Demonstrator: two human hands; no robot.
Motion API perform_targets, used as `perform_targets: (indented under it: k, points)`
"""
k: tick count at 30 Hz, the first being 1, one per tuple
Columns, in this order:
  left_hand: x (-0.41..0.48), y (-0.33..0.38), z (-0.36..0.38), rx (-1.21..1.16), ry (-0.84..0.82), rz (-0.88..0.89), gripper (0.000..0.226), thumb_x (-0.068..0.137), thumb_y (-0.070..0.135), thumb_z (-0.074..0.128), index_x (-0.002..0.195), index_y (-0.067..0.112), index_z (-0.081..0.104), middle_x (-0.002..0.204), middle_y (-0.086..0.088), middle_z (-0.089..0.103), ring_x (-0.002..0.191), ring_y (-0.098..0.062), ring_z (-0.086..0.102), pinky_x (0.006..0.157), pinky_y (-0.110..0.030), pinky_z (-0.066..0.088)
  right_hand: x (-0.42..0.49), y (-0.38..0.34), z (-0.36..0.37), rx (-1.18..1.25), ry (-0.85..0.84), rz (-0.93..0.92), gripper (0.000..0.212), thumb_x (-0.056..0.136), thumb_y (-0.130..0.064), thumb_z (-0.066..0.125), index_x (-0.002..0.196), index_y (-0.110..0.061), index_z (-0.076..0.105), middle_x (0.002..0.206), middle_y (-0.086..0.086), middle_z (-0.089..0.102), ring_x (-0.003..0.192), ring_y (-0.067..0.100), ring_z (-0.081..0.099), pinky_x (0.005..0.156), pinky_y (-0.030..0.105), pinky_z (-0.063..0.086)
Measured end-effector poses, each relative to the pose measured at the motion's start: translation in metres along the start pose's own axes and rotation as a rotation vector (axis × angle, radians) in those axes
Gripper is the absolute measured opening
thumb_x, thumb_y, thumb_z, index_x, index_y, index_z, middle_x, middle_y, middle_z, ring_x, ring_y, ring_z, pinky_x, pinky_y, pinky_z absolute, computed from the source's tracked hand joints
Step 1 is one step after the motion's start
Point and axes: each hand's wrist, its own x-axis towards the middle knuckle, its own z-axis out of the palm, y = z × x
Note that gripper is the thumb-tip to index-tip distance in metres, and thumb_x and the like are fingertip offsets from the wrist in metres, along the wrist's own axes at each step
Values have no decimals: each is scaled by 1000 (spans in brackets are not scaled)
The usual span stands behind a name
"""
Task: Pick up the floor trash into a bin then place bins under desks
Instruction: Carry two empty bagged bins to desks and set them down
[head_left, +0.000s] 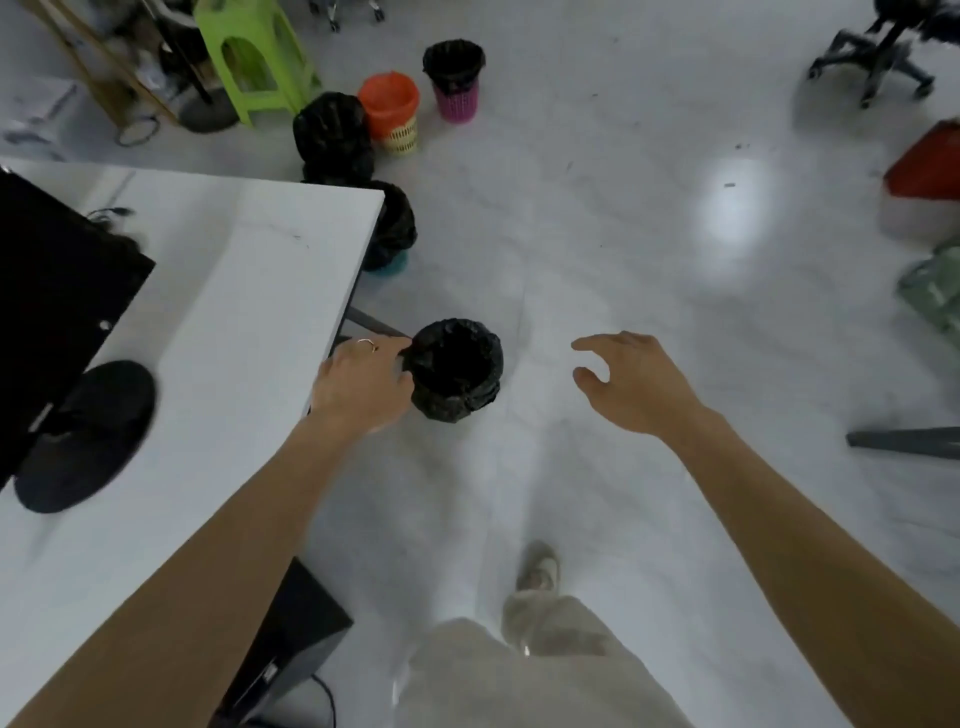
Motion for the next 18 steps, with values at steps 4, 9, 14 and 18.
perform_targets:
  k: [4, 9, 14, 18]
  points:
    - [101, -2, -36, -54, 83, -32, 50, 91, 33, 52, 141, 33, 50, 146, -4, 50, 134, -27, 43, 112, -45, 37, 116, -22, -38, -24, -13, -66, 44, 98, -39, 48, 142, -31, 49, 143, -6, 53, 142, 24, 28, 109, 42, 38]
    - [241, -7, -65, -74, 89, -68, 51, 93, 33, 51, 144, 31, 47, 149, -2, 46, 139, -25, 37, 114, -45, 32, 261, -42, -73, -86, -63, -106, 45, 98, -40, 47, 143, -33, 47, 145, -8, 51, 145, 23, 25, 111, 43, 37]
    - [364, -2, -92, -53, 20, -71, 54, 94, 32, 49, 148, 26, 42, 151, -6, 43, 141, -28, 34, 114, -46, 30, 383, -50, -108, -149, -96, -106, 45, 99, -41, 47, 143, -33, 47, 146, -8, 50, 146, 25, 25, 112, 44, 35]
    - [452, 4, -120, -77, -29, -111, 55, 94, 30, 49, 147, 23, 41, 151, -7, 42, 142, -28, 32, 114, -47, 31, 482, -62, -145, -176, -139, -137, 44, 99, -42, 46, 143, -34, 47, 146, -9, 50, 145, 23, 25, 112, 42, 33]
